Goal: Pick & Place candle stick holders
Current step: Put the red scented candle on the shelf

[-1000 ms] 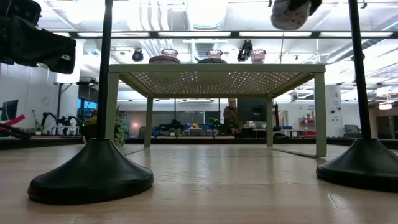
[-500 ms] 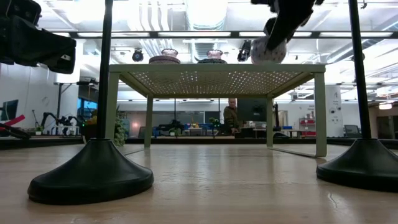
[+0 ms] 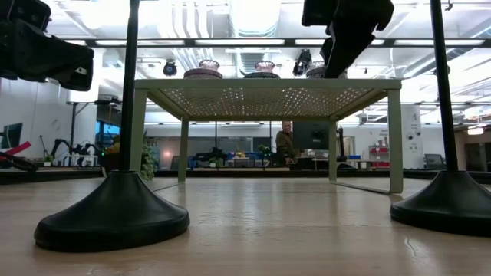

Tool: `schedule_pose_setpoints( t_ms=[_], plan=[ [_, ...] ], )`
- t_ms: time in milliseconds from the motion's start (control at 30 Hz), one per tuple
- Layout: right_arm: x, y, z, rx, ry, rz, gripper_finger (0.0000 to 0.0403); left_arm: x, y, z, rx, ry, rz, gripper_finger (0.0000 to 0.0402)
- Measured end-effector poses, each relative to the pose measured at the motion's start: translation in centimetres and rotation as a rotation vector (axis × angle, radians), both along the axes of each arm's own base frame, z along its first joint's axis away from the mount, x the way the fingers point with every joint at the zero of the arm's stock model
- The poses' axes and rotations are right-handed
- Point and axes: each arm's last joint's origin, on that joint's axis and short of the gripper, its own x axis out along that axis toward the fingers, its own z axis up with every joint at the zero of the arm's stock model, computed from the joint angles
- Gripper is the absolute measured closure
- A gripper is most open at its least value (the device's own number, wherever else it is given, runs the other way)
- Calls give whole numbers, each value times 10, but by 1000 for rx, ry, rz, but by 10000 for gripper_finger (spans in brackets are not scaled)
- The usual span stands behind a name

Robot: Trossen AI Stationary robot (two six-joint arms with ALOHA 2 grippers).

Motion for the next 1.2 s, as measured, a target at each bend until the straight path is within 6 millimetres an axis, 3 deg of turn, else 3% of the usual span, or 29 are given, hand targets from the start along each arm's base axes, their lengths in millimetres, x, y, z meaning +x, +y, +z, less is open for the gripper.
schedule_pose_setpoints(
  t_ms=[233, 633, 800, 1200],
  plan=[
    [-1, -3, -1, -3, -2, -14, 92, 0, 0, 0, 0, 1, 0, 369],
    [-3, -5, -5, -35, 3, -69, 38, 0, 0, 0, 1, 2, 0, 369],
    [-4, -5, -4, -39, 3, -58, 35, 0, 0, 0, 1, 2, 0, 369],
    [-10, -4, 22, -35, -33, -49, 34, 0, 0, 0, 2, 3, 0, 369]
  ],
)
